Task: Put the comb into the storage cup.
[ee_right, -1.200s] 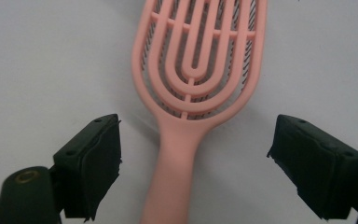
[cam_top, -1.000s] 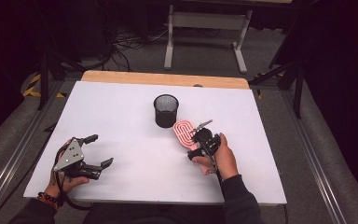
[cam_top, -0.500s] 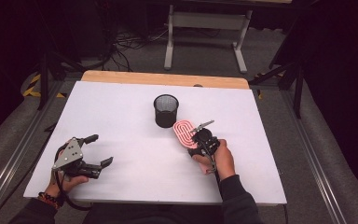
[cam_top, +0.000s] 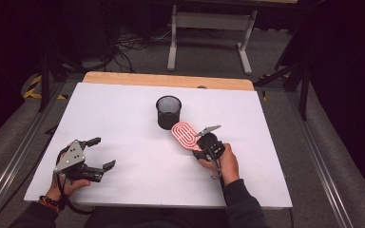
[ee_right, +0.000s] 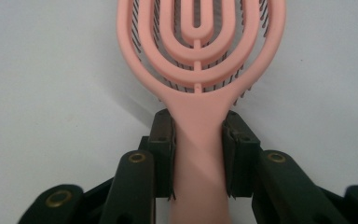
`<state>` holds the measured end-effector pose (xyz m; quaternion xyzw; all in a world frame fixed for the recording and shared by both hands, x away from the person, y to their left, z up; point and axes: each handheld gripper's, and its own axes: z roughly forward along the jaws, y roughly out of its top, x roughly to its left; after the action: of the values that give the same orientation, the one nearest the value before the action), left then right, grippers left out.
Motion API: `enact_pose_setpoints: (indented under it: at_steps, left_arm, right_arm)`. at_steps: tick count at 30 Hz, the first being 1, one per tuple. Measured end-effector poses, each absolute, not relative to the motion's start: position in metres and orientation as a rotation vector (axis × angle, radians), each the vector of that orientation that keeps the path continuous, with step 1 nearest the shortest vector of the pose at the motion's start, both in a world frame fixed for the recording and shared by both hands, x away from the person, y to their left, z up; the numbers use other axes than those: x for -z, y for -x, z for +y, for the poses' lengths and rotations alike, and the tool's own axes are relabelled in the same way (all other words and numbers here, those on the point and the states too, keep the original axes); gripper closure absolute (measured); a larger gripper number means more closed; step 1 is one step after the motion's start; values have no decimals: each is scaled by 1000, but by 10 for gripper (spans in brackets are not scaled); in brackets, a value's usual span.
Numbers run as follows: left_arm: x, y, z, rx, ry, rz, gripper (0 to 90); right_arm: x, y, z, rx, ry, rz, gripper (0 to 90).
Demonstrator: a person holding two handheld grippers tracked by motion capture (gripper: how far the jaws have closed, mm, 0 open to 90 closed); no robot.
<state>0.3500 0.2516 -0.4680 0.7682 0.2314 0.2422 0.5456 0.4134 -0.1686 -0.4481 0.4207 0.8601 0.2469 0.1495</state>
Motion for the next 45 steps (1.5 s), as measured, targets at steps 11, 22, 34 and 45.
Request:
enact_pose_setpoints:
  at_steps: [11, 22, 34, 45]
  left_arm:
    - [470, -353, 255, -570, -1822, 565, 67]
    - [469, -352, 254, -577, -1826, 566, 70]
    - [469, -353, 253, -569, -1840, 576, 88]
    - [469, -352, 251, -566, -1837, 574, 90]
  right_arm:
    - [442, -407, -172, -773, -1147, 2441, 687]
    - [431, -397, -171, -839, -1081, 2412, 688]
    - [420, -389, -172, -928, -1057, 2324, 688]
    - [415, -381, -168, -963, -1005, 2329, 688]
